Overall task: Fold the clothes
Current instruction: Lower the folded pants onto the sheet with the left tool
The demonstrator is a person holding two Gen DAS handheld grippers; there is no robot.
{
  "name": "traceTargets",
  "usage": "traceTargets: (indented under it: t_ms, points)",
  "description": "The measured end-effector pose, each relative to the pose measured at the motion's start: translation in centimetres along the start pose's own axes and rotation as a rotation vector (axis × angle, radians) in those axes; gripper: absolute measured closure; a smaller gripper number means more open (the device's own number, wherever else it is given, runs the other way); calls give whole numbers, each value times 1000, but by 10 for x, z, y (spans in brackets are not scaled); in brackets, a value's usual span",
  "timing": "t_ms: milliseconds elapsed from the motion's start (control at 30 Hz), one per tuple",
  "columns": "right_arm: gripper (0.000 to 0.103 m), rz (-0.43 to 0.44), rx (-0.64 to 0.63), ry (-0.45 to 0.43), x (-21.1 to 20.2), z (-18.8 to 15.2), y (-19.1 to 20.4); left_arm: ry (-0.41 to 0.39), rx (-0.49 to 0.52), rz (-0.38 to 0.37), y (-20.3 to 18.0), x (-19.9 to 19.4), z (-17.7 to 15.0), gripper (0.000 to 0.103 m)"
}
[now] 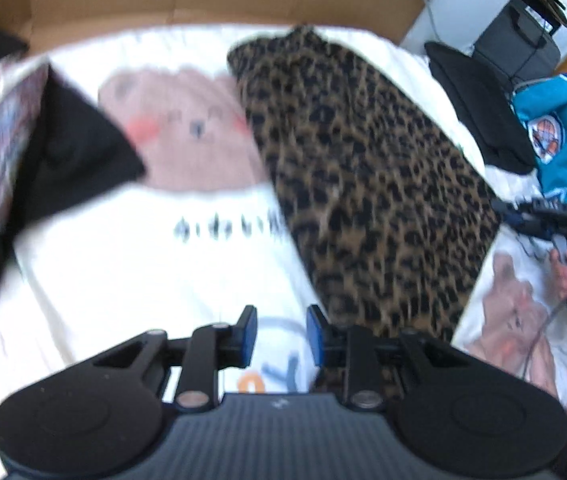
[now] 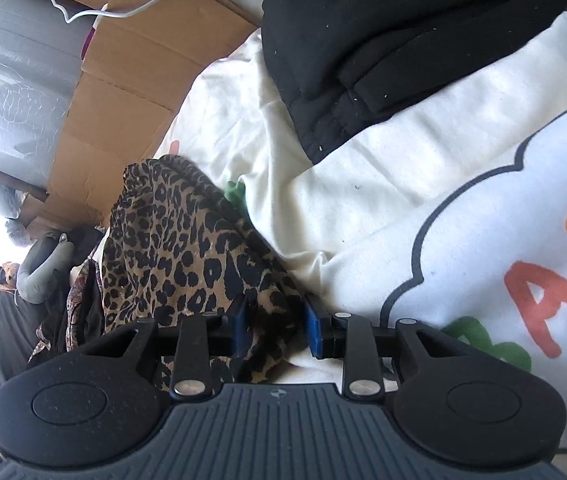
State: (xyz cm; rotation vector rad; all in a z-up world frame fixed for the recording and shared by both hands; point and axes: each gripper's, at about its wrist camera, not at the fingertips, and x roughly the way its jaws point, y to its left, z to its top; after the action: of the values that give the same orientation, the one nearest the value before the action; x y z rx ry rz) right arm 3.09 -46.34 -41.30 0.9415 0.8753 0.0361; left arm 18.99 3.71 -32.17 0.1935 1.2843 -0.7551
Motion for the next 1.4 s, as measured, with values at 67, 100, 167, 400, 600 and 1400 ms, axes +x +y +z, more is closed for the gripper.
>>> traceTargets:
  t_ms: [67,100,167,400,600,1400]
  points:
    - [68,8,24,-4,4,2,-2,8,-31,-30,6,3,-9,74]
    - [69,10,38,-8,5,3,-2,7,-47,-47,8,3,-13,74]
    - [84,4,53,-10,6,4,0,2,-76,-88,11,3,-20,74]
    - [96,-17,19,-31,-3,9,21,10,-193,-277,17,9,-50,50]
    - [96,-69,27,-23,2,7,20,37,-229,-317,17,29,-65,50]
    - [95,-48,67,-21,2,4,11,48,-378,-526,33,69,-76,64]
